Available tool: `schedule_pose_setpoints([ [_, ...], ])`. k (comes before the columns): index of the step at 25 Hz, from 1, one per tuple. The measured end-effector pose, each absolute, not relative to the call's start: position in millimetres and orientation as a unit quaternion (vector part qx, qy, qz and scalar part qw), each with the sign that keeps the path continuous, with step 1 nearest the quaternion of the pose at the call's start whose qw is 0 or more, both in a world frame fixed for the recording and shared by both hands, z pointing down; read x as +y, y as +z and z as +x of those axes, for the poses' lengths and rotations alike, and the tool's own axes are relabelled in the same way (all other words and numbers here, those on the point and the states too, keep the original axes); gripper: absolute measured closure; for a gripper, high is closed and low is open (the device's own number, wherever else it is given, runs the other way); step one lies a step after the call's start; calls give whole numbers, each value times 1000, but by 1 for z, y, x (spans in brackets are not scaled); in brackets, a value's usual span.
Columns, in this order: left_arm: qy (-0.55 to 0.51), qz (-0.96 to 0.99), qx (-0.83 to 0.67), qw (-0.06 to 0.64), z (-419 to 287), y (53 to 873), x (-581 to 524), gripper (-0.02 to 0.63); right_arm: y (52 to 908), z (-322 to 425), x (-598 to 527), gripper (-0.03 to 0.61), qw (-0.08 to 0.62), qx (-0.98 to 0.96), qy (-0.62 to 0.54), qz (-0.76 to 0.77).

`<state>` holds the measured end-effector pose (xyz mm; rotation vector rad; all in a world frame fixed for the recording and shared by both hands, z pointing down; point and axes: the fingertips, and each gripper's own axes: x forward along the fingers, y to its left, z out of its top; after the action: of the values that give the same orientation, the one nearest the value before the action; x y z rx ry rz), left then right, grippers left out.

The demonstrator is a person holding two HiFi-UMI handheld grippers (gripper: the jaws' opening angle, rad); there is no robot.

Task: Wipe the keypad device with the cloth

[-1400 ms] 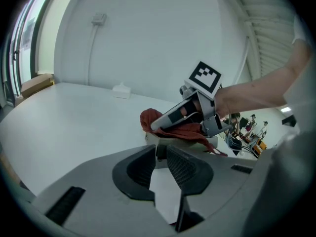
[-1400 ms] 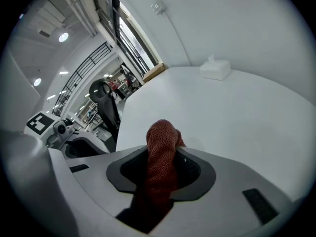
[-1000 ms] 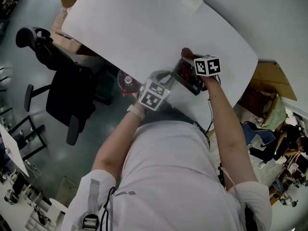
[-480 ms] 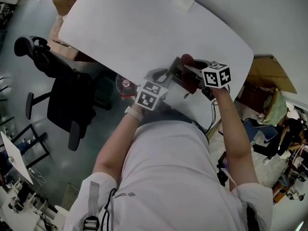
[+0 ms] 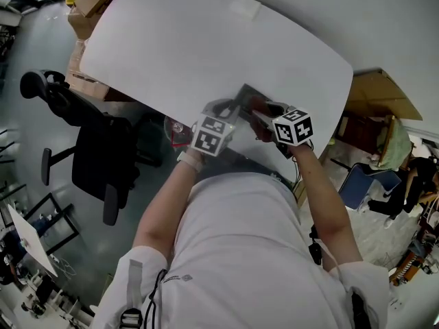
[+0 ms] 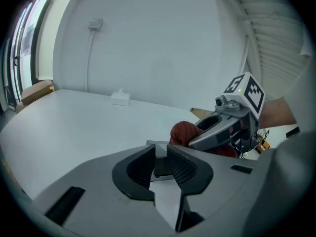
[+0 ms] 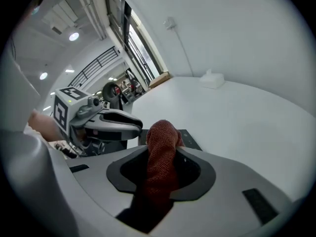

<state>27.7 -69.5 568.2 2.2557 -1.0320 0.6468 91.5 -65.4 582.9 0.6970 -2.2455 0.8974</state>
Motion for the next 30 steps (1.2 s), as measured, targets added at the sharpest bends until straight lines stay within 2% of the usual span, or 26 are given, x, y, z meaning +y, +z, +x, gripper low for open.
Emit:
schedule_pose_setpoints([
  [12,215,835,-401,309,23,570,-72,538,620,108,-101,448,334,-810,371,308],
  [30,211,831,-411,312,22,575,-71,537,650,130,-140,446,329,-790,376,356],
])
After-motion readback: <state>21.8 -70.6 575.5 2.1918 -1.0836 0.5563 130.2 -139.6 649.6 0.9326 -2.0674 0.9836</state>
